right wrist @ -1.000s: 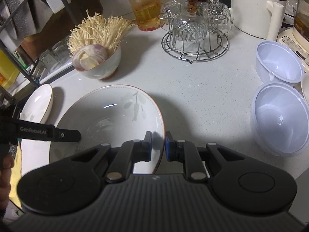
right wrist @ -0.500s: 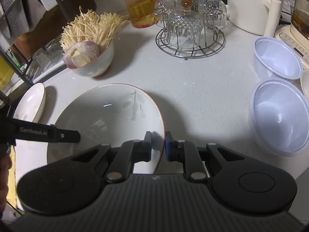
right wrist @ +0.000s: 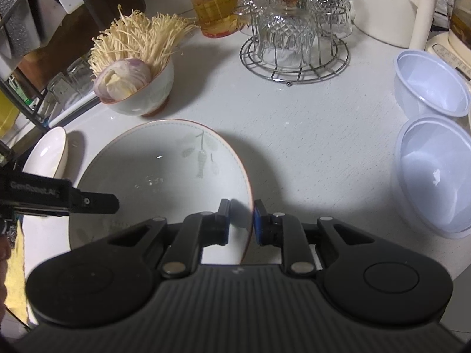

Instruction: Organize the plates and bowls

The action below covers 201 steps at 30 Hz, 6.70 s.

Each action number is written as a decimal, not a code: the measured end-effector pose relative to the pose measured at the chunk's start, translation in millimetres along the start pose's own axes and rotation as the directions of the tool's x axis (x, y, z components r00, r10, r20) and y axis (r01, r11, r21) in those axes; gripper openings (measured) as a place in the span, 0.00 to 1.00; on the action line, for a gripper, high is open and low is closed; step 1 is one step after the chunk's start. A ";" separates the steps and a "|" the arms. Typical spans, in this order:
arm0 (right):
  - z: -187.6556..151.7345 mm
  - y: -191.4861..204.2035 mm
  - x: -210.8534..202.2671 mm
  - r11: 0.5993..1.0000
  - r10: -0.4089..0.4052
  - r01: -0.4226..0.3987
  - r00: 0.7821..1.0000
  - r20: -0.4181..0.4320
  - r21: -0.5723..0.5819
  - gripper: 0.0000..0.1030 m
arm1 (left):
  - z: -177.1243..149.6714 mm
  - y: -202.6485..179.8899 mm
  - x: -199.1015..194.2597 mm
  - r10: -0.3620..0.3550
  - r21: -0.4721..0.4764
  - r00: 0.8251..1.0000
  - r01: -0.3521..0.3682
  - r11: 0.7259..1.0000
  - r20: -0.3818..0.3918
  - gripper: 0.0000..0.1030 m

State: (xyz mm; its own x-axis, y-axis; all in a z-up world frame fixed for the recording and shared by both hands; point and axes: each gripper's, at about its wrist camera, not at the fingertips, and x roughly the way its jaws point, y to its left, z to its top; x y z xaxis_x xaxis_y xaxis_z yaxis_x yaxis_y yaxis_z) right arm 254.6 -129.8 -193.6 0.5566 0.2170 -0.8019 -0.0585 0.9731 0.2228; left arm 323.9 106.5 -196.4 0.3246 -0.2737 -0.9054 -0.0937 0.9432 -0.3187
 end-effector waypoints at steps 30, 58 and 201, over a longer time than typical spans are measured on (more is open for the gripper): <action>3.0 2.4 -15.5 0.999 -0.030 0.028 0.999 0.043 0.029 0.21 | -20.1 11.7 -61.6 -0.043 0.030 0.995 0.041 0.999 0.085 0.37; -16.5 42.5 -200.6 1.000 0.019 -0.023 0.936 0.351 0.005 0.21 | -69.2 -34.2 -199.9 -0.172 0.235 0.936 0.101 0.967 0.308 0.37; 46.1 254.6 111.1 0.986 0.130 -0.139 0.987 -0.092 -0.097 0.26 | 53.3 305.3 -54.5 -0.026 -0.143 0.962 0.067 0.987 0.273 0.22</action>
State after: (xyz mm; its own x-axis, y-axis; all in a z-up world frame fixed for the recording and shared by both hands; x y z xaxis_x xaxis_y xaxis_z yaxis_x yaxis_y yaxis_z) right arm 339.7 138.5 -200.4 0.4656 0.3479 -0.8137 -0.2152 0.9364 0.2772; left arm 327.8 419.4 -229.4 0.5712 -0.2363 -0.7861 -0.2052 0.8861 -0.4155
